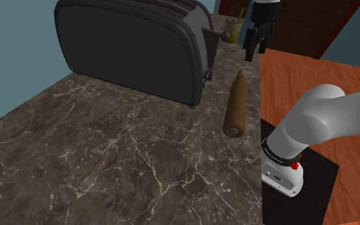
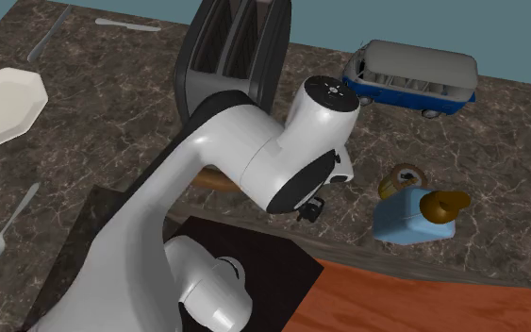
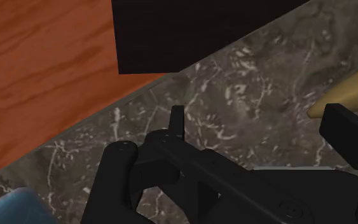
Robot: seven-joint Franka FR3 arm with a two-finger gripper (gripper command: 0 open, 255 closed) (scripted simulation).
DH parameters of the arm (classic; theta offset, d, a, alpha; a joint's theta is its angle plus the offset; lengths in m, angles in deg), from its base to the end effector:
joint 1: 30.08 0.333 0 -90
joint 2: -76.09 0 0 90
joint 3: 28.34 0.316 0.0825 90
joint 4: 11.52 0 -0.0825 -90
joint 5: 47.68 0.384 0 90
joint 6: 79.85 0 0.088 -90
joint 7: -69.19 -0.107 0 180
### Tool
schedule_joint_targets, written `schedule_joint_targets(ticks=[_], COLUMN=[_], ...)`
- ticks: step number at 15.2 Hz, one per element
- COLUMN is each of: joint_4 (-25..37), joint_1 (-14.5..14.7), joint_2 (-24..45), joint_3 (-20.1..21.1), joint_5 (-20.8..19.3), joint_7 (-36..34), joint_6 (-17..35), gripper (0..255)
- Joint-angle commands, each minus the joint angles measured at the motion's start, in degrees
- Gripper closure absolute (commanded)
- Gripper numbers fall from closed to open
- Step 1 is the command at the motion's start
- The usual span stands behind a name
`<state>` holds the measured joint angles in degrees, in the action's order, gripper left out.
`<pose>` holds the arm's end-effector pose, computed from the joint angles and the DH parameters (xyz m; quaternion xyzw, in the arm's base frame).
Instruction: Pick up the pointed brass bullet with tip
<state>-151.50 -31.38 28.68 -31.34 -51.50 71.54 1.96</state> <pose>0.2757 -0.0324 0.5508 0.9954 -0.0083 -0.0946 0.0094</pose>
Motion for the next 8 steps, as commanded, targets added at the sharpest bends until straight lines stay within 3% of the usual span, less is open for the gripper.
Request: schedule_joint_targets(ticks=[1, 8], joint_4=[0.0, -7.6], joint_1=[0.0, -4.8], joint_2=[0.0, -17.2], joint_3=[0.0, 9.7], joint_5=[0.0, 13.0], joint_7=[0.0, -23.8], joint_6=[0.0, -2.5], gripper=[0, 0])
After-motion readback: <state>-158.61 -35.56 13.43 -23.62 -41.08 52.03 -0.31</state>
